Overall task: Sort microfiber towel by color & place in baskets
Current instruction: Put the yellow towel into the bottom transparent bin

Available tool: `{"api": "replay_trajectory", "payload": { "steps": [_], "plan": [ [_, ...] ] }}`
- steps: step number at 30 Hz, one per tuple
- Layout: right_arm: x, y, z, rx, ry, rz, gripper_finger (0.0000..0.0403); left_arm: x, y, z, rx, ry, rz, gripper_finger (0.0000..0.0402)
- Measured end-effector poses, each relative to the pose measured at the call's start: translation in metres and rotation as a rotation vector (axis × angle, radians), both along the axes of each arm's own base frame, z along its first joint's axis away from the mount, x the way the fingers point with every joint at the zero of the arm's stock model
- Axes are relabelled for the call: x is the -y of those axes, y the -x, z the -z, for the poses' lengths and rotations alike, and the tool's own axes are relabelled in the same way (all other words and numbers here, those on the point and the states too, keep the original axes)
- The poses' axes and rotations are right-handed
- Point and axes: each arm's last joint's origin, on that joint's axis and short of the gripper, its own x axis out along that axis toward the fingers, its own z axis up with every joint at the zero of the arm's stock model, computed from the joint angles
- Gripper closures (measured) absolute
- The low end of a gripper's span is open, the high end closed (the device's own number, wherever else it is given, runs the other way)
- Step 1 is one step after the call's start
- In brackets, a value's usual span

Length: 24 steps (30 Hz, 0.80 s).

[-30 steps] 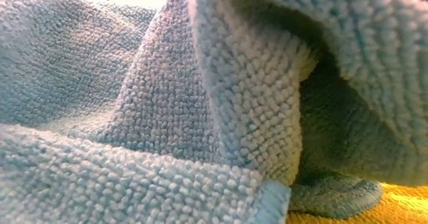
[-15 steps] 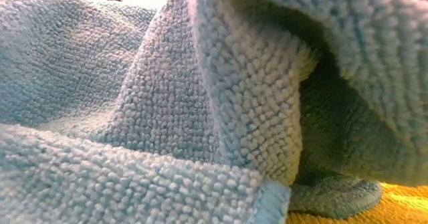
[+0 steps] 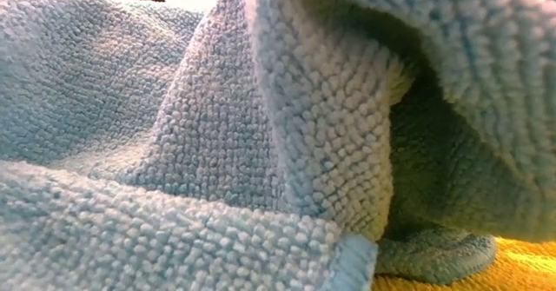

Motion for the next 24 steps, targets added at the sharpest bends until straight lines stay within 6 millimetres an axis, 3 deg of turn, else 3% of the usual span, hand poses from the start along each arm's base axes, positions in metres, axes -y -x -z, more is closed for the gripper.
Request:
{"api": "replay_trajectory", "payload": {
  "steps": [7,14,19,24],
  "plan": [
    [-0.003,-0.010,-0.079,0.084,0.046,-0.103,0.0397,0.000,0.000,0.000,0.001,-0.003,-0.003,0.0243],
    [-0.001,-0.010,-0.159,0.314,0.144,-0.168,0.0399,-0.001,0.000,0.000,0.005,-0.021,-0.019,0.0243],
    [0.003,-0.017,-0.196,0.533,0.284,-0.271,0.0400,-0.001,0.000,0.000,0.004,-0.021,-0.019,0.0243],
    [0.006,-0.039,-0.216,0.727,0.366,-0.368,0.0401,-0.001,0.000,0.000,0.003,-0.021,-0.019,0.0243]
  ]
}}
